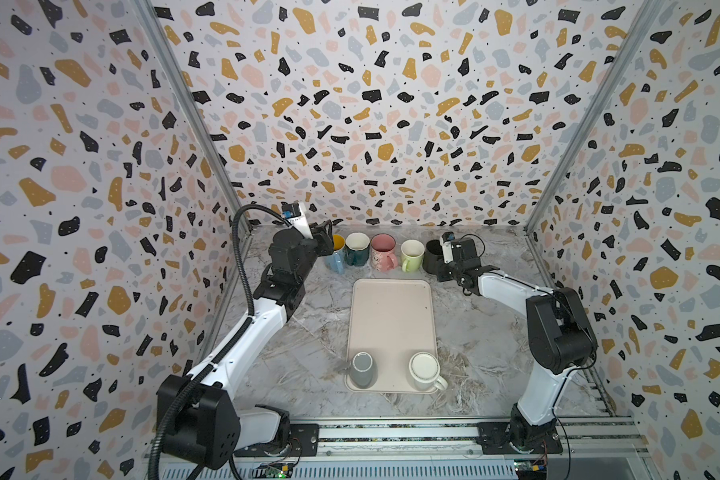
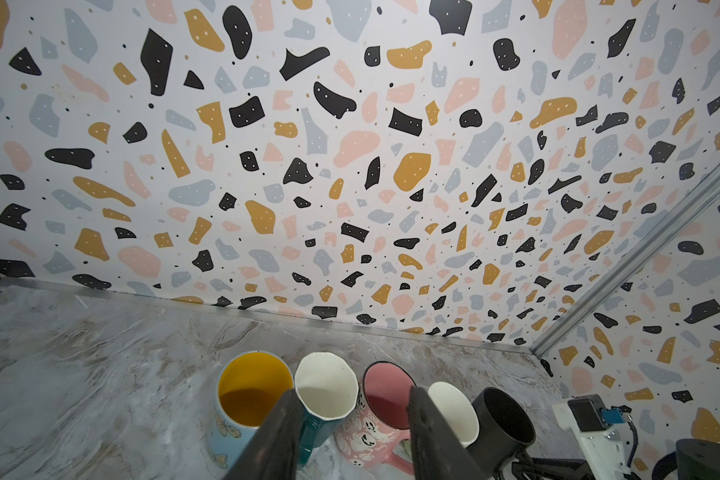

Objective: Turn the mug right side up
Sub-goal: 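Lower the black mug upright beside the green mug with the right gripper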

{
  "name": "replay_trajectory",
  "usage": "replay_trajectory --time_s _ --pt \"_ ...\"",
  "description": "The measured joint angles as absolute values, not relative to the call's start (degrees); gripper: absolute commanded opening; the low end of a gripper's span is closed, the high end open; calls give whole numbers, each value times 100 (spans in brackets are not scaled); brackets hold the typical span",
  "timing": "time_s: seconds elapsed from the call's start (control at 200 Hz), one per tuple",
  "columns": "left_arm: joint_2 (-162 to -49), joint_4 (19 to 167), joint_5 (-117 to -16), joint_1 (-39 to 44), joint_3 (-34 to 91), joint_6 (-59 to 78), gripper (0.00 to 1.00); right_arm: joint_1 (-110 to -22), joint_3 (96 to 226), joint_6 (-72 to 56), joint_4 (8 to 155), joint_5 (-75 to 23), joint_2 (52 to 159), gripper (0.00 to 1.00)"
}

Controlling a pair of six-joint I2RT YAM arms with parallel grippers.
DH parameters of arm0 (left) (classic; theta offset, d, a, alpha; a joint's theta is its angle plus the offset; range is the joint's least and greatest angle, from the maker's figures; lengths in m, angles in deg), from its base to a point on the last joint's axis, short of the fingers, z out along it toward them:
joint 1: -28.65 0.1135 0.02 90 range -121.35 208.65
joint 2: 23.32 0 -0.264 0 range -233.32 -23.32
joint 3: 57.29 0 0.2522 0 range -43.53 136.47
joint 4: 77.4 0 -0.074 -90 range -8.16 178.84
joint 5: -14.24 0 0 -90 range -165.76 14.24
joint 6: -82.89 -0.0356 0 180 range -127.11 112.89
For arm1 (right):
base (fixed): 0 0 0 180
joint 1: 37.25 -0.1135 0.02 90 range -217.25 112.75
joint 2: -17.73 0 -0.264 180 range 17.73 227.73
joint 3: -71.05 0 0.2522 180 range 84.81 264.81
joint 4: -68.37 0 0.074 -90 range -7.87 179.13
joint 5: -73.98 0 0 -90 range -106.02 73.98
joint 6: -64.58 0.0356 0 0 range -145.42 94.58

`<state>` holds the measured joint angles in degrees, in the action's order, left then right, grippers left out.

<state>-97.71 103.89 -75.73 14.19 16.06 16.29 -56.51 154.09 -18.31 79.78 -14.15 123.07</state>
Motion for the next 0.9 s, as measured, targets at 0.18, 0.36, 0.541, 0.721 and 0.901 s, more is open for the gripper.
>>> replay_trajectory --time_s 0.18,0.36,0.541,0.721,0.901 --pt "-9771 10391 -7573 1423 1606 1629 44 -5656 15409 -1909 7845 -1271 12377 0" --pt "-9771 10389 -7573 1428 1606 1629 44 -5656 15409 -1933 7755 -1192 12521 0" --pt "-9771 10389 -7575 1436 1606 1629 44 -5658 15409 -1931 7740 -1184 12613 0" --pt "-9771 10389 -7575 1441 1606 1629 45 -5662 15406 -1922 7733 -1186 12622 0" --pt "-9771 10391 -7577 1443 1589 1629 45 -5667 15319 -1872 7620 -1186 12622 0"
